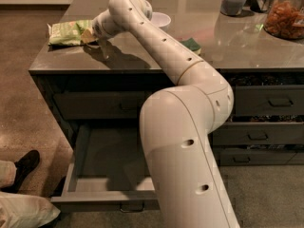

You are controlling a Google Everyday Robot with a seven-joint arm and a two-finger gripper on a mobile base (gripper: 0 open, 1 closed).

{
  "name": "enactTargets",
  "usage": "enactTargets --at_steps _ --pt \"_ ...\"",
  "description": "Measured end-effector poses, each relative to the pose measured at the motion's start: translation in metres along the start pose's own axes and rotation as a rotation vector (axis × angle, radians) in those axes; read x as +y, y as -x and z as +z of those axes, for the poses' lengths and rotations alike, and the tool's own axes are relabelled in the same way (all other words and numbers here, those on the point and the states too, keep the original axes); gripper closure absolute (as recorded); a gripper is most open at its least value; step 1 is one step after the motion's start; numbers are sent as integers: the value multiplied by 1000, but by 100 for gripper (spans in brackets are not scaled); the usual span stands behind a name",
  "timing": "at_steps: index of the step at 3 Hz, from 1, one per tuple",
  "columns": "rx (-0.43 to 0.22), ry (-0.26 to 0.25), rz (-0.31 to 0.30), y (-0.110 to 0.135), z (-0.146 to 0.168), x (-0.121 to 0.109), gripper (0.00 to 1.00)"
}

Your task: Place green jalapeno chip bag into middle drawer

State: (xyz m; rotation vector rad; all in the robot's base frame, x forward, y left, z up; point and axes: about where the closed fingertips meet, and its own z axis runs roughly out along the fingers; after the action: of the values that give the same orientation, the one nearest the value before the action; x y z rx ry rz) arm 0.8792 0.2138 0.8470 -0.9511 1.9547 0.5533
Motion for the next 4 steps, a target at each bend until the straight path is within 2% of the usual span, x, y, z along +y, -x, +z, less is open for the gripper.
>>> enactTargets --at_steps 1,2,3,4 --pt "0 5 -12 2 -1 1 87" --pt "-44 24 -32 9 -12 4 100" --pt "-114 38 -82 21 -42 10 100" --pt "-180 90 -198 24 -101 39 100"
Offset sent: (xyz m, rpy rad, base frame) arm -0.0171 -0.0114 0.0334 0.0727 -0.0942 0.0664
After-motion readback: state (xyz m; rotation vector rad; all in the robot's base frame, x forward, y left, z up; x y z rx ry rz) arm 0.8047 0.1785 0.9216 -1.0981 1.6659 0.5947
